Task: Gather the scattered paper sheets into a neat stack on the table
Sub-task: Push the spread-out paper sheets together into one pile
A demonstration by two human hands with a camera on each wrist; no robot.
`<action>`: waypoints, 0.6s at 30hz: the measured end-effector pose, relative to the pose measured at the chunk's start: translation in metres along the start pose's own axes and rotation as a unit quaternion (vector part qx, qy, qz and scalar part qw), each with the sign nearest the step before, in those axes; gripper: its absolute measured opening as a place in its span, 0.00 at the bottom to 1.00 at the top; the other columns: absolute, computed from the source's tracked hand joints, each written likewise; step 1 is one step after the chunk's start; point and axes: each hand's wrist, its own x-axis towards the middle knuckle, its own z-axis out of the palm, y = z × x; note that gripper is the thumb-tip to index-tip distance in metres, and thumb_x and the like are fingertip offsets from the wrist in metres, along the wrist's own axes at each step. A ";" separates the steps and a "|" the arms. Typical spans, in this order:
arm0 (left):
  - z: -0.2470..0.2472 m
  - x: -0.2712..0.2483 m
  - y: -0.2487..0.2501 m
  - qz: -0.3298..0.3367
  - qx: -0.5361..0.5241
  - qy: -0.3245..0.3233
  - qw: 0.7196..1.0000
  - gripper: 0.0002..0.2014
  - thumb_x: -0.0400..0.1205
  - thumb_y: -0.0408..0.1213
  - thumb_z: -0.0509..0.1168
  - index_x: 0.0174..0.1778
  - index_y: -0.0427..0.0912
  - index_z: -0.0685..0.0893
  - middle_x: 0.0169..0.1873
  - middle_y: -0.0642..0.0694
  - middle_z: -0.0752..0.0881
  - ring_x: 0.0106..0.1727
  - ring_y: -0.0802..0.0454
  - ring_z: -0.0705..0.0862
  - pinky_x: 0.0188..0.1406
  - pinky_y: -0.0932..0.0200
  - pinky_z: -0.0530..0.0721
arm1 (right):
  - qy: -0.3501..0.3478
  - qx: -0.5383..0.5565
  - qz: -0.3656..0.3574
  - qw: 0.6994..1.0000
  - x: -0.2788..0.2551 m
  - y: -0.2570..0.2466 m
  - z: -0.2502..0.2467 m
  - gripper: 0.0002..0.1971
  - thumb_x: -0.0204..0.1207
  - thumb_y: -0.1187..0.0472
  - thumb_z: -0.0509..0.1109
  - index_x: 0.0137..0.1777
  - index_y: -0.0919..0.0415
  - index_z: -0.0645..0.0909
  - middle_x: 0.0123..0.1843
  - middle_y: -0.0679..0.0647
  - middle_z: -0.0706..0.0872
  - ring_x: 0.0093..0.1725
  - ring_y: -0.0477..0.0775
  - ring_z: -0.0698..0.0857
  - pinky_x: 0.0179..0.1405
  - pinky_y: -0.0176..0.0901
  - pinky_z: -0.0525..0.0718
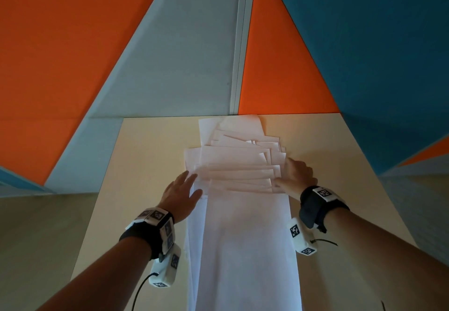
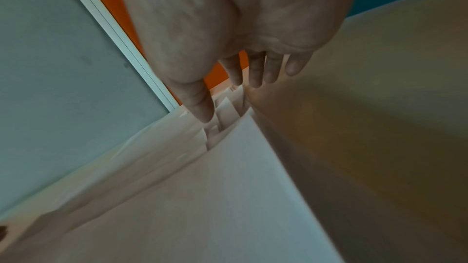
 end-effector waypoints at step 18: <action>-0.003 0.036 -0.007 0.014 0.013 0.002 1.000 0.33 0.85 0.50 0.55 0.84 0.47 0.51 0.85 0.45 0.50 0.86 0.50 0.48 0.85 0.49 0.47 | -0.024 0.083 -0.049 0.995 0.031 -0.015 -0.005 0.36 0.61 0.51 0.72 0.72 0.52 0.71 0.72 0.57 0.77 0.67 0.63 0.79 0.64 0.58 0.82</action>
